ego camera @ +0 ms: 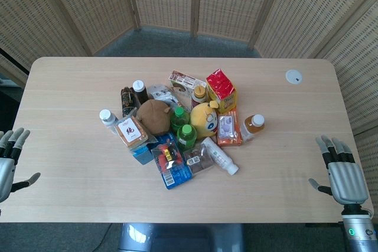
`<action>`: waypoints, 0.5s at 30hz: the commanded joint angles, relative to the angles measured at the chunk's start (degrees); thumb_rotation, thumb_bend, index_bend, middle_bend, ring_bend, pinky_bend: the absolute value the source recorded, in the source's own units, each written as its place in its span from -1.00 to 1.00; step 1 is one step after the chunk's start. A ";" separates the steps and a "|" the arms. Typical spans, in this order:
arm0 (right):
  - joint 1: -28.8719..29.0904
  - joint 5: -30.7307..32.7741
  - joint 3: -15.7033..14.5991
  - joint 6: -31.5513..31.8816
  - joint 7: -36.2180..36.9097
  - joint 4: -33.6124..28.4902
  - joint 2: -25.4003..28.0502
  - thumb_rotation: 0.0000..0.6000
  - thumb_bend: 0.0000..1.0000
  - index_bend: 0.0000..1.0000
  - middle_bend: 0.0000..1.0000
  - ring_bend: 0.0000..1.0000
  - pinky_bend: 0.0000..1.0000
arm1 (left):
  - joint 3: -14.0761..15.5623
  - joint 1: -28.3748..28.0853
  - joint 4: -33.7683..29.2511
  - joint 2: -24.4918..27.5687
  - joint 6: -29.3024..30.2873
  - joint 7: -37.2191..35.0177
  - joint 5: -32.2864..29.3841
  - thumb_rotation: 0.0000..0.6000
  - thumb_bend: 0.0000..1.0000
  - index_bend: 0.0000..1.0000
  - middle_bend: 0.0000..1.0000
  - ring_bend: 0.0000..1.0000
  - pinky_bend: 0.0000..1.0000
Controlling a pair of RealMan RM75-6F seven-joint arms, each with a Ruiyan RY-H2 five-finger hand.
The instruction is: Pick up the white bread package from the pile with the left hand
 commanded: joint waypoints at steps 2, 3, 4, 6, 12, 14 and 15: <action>-0.01 0.07 -0.02 0.00 -0.05 0.20 -0.01 1.00 -1.00 -1.00 -1.00 -1.00 -1.00 | 0.28 -0.12 0.05 -0.25 -0.49 0.70 0.24 1.00 -1.00 -1.00 -1.00 -1.00 -1.00; 0.00 0.08 -0.03 -0.04 0.08 0.17 0.01 1.00 -1.00 -1.00 -1.00 -1.00 -1.00 | 0.33 -0.15 0.06 -0.32 -0.57 0.84 0.29 1.00 -1.00 -1.00 -1.00 -1.00 -1.00; 0.02 0.00 -0.04 -0.02 0.15 0.15 0.03 1.00 -1.00 -1.00 -1.00 -1.00 -1.00 | 0.39 -0.18 0.06 -0.36 -0.67 0.89 0.37 1.00 -1.00 -1.00 -1.00 -1.00 -1.00; 0.02 -0.12 -0.06 0.06 0.20 0.10 0.08 1.00 -1.00 -1.00 -1.00 -1.00 -1.00 | 0.45 -0.43 0.21 -0.42 -1.04 0.54 0.64 1.00 -1.00 -1.00 -1.00 -1.00 -1.00; 0.00 0.24 -0.01 -0.08 0.58 0.12 0.20 1.00 -1.00 -1.00 -1.00 -1.00 -1.00 | 0.15 -5.47 1.82 -0.48 -5.16 -4.81 6.07 1.00 -1.00 -1.00 -1.00 -1.00 -1.00; 0.09 0.27 0.00 -0.22 0.74 0.17 0.22 1.00 -1.00 -1.00 -1.00 -1.00 -1.00 | -0.63 -8.92 1.94 -0.39 -7.76 -6.46 8.52 1.00 -1.00 -1.00 -1.00 -1.00 -1.00; 0.09 0.20 -0.01 -0.19 0.76 0.17 0.23 1.00 -1.00 -1.00 -1.00 -1.00 -1.00 | -0.97 -10.51 1.90 -0.34 -9.08 -7.31 9.43 1.00 -1.00 -1.00 -1.00 -1.00 -1.00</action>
